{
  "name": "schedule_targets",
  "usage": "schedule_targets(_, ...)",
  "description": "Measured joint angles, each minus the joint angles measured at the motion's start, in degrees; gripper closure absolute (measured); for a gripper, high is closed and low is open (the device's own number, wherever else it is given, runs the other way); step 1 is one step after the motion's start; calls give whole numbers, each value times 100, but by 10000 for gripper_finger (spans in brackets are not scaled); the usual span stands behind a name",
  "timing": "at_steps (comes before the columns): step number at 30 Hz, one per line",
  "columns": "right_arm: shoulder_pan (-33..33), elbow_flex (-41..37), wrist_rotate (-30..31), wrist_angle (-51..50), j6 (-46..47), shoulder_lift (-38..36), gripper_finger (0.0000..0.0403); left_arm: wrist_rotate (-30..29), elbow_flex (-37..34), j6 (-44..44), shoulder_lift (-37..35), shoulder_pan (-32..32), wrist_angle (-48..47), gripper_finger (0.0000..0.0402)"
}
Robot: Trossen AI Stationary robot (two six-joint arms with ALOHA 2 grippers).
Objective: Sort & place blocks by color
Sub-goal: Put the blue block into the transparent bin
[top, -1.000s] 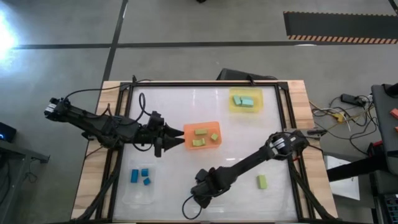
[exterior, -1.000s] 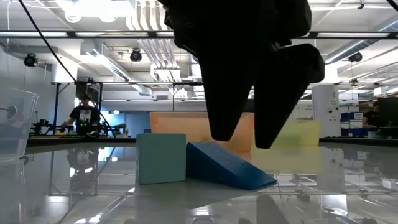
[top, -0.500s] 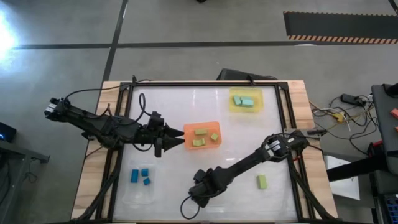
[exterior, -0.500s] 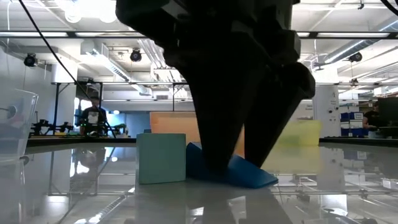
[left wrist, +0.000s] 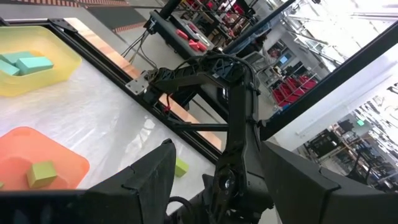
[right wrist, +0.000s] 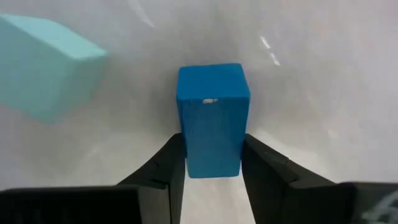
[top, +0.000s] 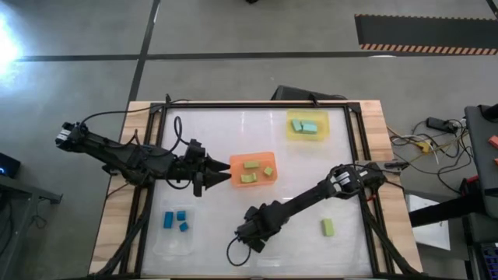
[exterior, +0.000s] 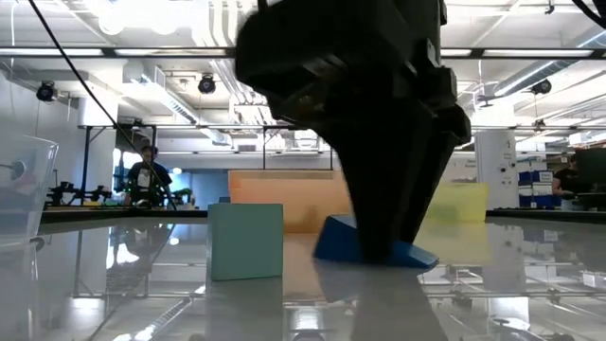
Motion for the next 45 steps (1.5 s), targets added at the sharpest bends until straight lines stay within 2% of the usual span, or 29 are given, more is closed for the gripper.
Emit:
schedule_targets(9, -126, -12, 136, -960, -634, -607, 289, -2, 0, 0, -7, 8, 3, 185)
schedule_targets(15, -226, -214, 628, -927, -1014, -1386, 289, -24, 0, 0, -13, 11, 2, 185)
schedule_targets(20, -374, -815, 1155, -581, -1452, -2269, 289, -68, 0, 37, -20, 46, -2, 185)
schedule_targets(28, -645, -2583, 1163, 1997, -2253, -3888, 289, -197, -9, 108, -11, 92, -7, 185)
schedule_targets(35, -675, -4593, 1159, 5749, -2667, -5016, 289, -198, -9, 198, 7, 94, 5, 185)
schedule_targets(39, -767, -5552, 1160, 7954, -2670, -5185, 289, -193, -20, 323, 158, 94, 83, 185)
schedule_targets(41, -815, -5857, 1183, 8808, -2654, -5175, 289, -182, -20, 382, 268, 94, 420, 185)
schedule_targets(43, -826, -6022, 1221, 9384, -2639, -5122, 289, -166, -20, 560, 409, 94, 786, 185)
schedule_targets(45, -831, -6098, 1237, 9543, -2653, -5096, 289, -126, -20, 756, 596, 94, 1248, 185)
